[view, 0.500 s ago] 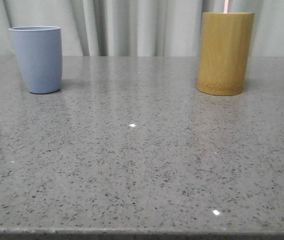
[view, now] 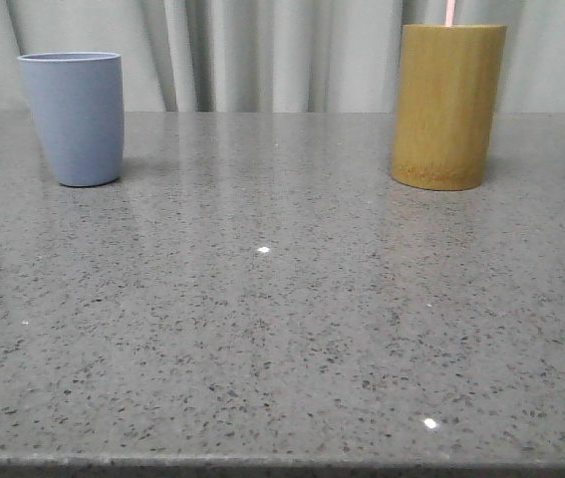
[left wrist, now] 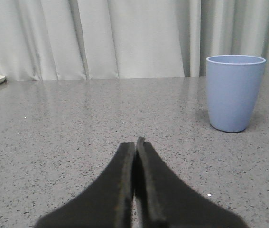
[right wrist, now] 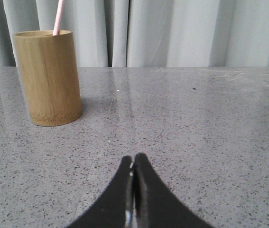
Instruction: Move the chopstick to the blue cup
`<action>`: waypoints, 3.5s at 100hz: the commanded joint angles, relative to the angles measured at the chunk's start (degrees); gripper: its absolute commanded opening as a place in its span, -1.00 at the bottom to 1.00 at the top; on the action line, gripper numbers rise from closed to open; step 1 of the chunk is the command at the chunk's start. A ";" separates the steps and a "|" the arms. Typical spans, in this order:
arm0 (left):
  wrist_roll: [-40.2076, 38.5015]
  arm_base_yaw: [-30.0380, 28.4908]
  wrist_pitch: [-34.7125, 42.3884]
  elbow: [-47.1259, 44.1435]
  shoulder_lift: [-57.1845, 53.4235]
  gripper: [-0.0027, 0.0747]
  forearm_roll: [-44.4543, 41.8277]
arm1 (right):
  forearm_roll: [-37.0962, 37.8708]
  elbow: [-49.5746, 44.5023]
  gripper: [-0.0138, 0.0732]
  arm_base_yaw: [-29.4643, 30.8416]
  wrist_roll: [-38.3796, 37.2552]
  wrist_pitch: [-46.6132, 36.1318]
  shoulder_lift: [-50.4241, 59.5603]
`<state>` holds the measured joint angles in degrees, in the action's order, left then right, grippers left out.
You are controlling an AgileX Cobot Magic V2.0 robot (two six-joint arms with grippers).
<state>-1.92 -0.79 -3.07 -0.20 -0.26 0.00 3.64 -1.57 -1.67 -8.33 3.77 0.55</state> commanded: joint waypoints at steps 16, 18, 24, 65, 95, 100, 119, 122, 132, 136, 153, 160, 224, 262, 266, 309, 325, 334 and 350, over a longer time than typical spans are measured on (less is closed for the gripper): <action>-0.12 -0.16 6.65 -0.46 -1.92 -0.98 0.56 | -0.09 -0.07 -0.83 0.23 0.37 -5.47 1.26; -0.23 -0.16 6.81 -0.46 -1.92 -0.98 0.81 | -0.17 -0.07 -0.83 0.23 0.37 -6.21 1.26; -0.83 -0.16 8.38 -0.37 -1.92 -0.98 2.64 | -0.78 -0.01 -0.83 0.23 -0.11 -9.16 1.26; -0.83 -0.16 -9.10 21.43 6.45 -0.98 3.91 | -2.42 18.60 -0.82 0.23 -0.11 12.98 -6.19; -0.73 -0.16 -12.75 36.97 22.48 -0.98 3.91 | -2.32 33.86 -0.81 0.23 -0.05 17.48 -21.11; -0.73 -0.16 -12.75 38.90 24.99 -0.98 3.91 | -2.32 36.33 -0.78 0.23 -0.05 18.03 -23.84; -0.30 -0.16 -12.97 44.58 33.29 -0.92 3.91 | -2.32 44.43 -0.34 0.23 -0.05 19.42 -33.69; -0.30 -0.16 -12.97 45.36 34.43 -0.88 3.91 | -2.32 45.33 -0.23 0.23 -0.05 19.42 -35.10; -0.30 -0.16 -13.10 47.02 36.76 -0.62 3.91 | -2.32 47.81 0.13 0.23 -0.05 19.42 -38.03; -0.30 -0.16 -13.10 47.40 37.23 -0.45 3.91 | -2.32 48.15 0.24 0.23 -0.05 19.23 -38.77; -0.30 -0.16 -12.14 47.67 37.75 0.16 3.91 | -2.32 48.30 0.29 0.23 -0.05 17.85 -39.23; -0.30 -0.16 -12.01 47.67 37.75 0.15 3.91 | -2.32 48.30 0.29 0.23 -0.05 17.87 -39.23; 3.96 5.67 -39.33 76.69 67.93 0.15 7.61 | -2.32 48.30 0.29 0.23 -0.10 19.03 -39.23; 4.05 9.70 -54.06 97.23 90.14 0.15 7.61 | -2.32 48.30 0.29 0.23 -0.10 18.80 -39.23; 4.05 10.20 -55.75 99.00 91.63 0.15 7.61 | -2.32 48.30 0.29 0.23 -0.10 18.80 -39.23; 3.60 11.48 -63.15 106.42 103.55 0.15 8.54 | -2.32 48.30 0.29 0.23 -0.10 18.80 -39.23; 2.66 11.48 -63.27 106.42 104.19 0.12 8.54 | -2.32 48.30 0.29 0.23 -0.10 18.80 -39.23; 2.64 11.48 -63.14 106.50 104.19 -0.07 8.44 | -2.32 48.30 0.29 0.23 -0.10 18.80 -39.23; 1.92 11.48 -62.86 106.50 104.19 -0.76 8.34 | -2.32 48.30 0.29 0.23 -0.10 19.23 -39.23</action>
<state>1.07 10.46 -67.89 104.34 106.87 7.45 1.15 44.59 -1.67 -8.55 26.72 -38.47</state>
